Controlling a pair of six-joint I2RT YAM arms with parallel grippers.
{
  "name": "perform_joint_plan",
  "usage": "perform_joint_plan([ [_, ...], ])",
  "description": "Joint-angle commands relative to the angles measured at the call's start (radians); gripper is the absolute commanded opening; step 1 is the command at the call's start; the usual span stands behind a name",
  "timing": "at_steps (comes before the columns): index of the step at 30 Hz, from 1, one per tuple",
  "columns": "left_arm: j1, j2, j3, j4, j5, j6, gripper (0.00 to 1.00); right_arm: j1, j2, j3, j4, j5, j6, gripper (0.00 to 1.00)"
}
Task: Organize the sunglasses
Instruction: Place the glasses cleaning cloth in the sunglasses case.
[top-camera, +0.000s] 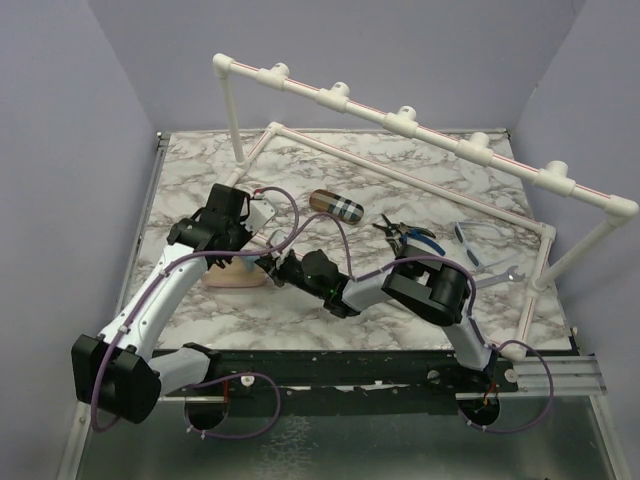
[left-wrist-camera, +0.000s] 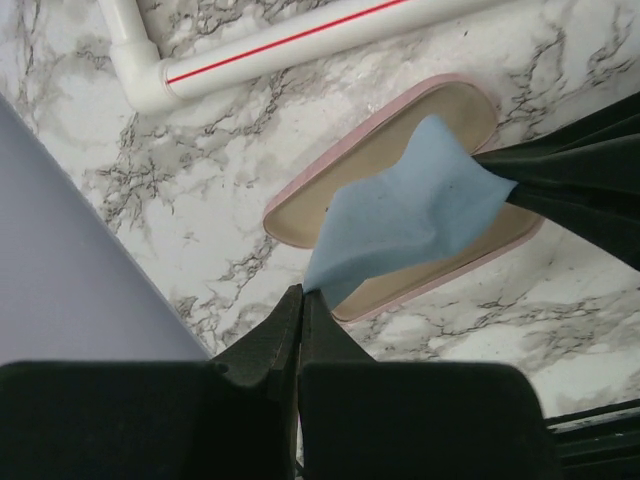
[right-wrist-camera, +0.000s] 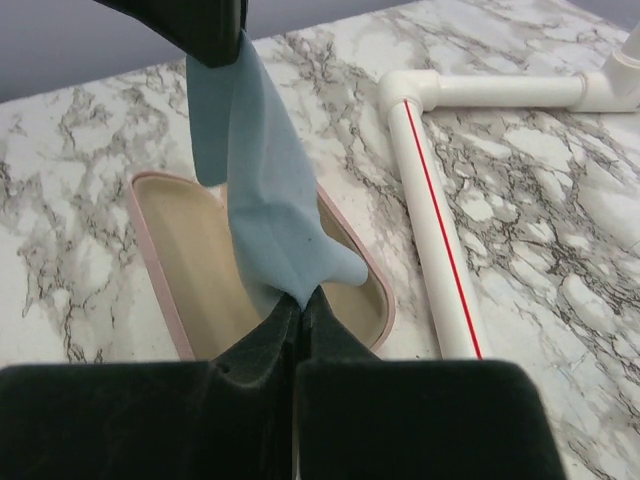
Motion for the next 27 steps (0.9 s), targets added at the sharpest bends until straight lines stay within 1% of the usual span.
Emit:
perform_joint_plan([
  [1,0.02,-0.018,-0.075,0.092,-0.066,0.095,0.0,-0.001,-0.047,0.038,-0.2,-0.047,-0.084,0.01],
  [4,0.025,-0.022,-0.135,0.154,-0.07,0.13,0.0,-0.003,-0.039,0.071,-0.278,-0.047,-0.114,0.0],
  [10,0.041,-0.03,-0.239,0.249,-0.103,0.179,0.0,-0.005,-0.035,0.123,-0.369,-0.013,-0.182,0.0],
  [17,0.054,-0.027,-0.256,0.298,-0.136,0.212,0.0,-0.005,-0.022,0.182,-0.428,0.005,-0.239,0.0],
  [27,0.074,-0.017,-0.275,0.359,-0.137,0.243,0.0,-0.006,-0.019,0.242,-0.495,0.046,-0.329,0.0],
])
